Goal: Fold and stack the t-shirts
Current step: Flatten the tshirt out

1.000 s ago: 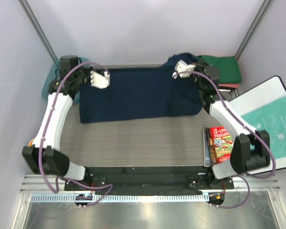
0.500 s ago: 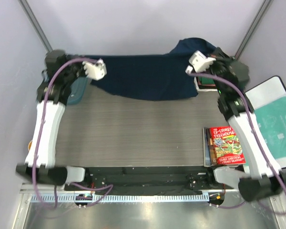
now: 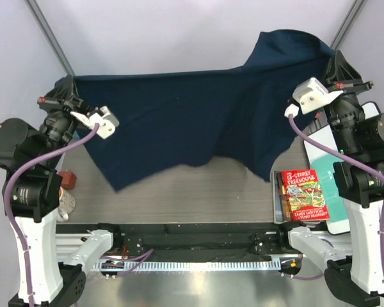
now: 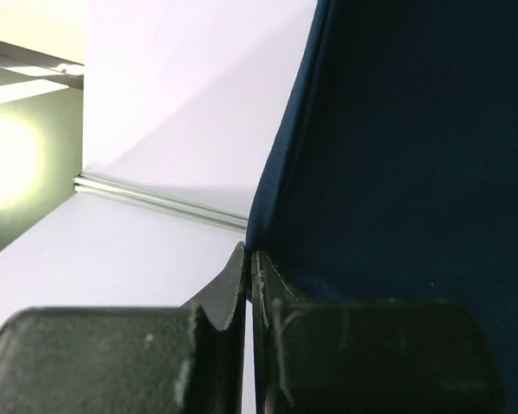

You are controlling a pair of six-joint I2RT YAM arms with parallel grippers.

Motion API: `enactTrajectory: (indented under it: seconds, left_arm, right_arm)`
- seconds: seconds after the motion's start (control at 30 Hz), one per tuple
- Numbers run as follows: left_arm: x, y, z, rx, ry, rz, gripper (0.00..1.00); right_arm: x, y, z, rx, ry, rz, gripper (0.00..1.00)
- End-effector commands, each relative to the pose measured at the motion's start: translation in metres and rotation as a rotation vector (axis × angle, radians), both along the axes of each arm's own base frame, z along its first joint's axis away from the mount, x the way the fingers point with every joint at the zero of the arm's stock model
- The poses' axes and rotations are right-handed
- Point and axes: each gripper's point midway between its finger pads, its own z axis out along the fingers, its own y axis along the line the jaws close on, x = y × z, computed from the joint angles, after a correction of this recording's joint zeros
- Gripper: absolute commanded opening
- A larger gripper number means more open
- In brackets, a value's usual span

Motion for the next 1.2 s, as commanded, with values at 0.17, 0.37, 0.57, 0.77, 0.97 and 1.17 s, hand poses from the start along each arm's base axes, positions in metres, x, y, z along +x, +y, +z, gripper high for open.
enactTrajectory:
  seconds: [0.17,0.37,0.57,0.77,0.97,1.17]
  left_arm:
    - [0.159,-0.001,-0.109,0.198,0.321,0.040,0.00]
    - [0.262,0.003,-0.157,0.317,0.409,0.072,0.00]
    - [0.352,0.013,-0.094,0.230,0.153,0.209,0.00]
    - [0.274,0.026,0.091,-0.030,-0.506,0.320,0.00]
    - [0.160,0.022,0.163,-0.224,-0.758,0.296,0.00]
    - [0.216,0.030,0.099,-0.180,-0.618,0.410,0.00]
  right_arm:
    - [0.139,0.015,-0.092,-0.076,0.218,-0.055,0.01]
    - [0.234,0.031,-0.149,-0.136,0.323,-0.052,0.01]
    - [0.292,0.014,-0.083,-0.065,0.051,-0.187,0.01]
    - [0.210,-0.023,0.081,0.085,-0.404,-0.289,0.01]
    - [0.124,-0.027,0.125,0.127,-0.594,-0.242,0.01]
    - [0.184,-0.016,0.011,0.050,-0.333,-0.243,0.01]
